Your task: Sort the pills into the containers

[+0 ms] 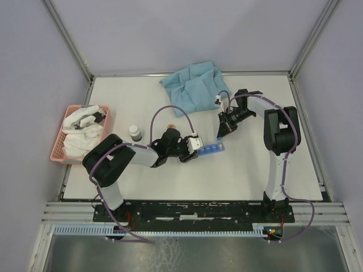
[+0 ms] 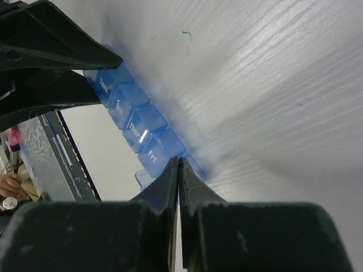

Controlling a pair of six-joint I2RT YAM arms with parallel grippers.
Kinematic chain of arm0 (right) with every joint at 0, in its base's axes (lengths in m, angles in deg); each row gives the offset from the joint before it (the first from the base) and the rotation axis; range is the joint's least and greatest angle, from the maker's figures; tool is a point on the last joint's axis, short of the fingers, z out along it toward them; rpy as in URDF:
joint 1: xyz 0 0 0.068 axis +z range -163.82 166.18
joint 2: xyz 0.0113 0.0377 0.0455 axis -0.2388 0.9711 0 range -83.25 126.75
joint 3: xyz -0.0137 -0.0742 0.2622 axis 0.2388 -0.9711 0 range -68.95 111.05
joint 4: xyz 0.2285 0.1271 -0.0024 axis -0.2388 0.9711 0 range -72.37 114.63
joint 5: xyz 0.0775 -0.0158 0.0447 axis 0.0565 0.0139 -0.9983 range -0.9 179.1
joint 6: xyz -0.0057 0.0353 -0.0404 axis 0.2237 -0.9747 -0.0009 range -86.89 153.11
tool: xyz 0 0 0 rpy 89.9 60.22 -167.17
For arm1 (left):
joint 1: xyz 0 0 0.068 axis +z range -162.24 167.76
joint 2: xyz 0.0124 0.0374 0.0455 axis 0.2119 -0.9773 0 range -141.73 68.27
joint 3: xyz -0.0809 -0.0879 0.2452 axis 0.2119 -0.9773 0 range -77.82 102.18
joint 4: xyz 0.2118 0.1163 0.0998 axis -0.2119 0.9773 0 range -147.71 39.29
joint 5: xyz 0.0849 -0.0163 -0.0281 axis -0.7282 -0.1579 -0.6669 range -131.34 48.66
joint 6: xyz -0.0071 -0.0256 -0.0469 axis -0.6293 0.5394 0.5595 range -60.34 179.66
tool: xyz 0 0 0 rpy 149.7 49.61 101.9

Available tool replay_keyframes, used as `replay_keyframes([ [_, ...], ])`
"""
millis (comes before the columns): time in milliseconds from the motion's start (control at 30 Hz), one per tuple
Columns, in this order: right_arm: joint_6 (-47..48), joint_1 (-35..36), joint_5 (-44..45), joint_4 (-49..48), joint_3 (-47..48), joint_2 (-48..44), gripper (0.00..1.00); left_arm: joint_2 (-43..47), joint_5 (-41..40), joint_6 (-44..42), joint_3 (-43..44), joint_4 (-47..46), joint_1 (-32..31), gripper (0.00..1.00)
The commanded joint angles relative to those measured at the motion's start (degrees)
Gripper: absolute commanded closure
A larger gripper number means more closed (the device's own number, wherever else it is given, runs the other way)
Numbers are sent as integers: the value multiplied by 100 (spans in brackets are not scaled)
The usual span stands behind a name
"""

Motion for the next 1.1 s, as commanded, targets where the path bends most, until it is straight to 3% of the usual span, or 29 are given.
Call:
replay_keyframes([
  [0, 602, -25, -27, 492, 249, -245, 95, -55, 97, -160, 152, -15, 1, 82],
  [433, 1048, 90, 738, 706, 171, -562, 96, -70, 80, -151, 178, 8, 1, 83],
  [1067, 1421, 945, 2207, 637, -28, -753, 96, -94, 71, -143, 200, 24, 1, 83],
])
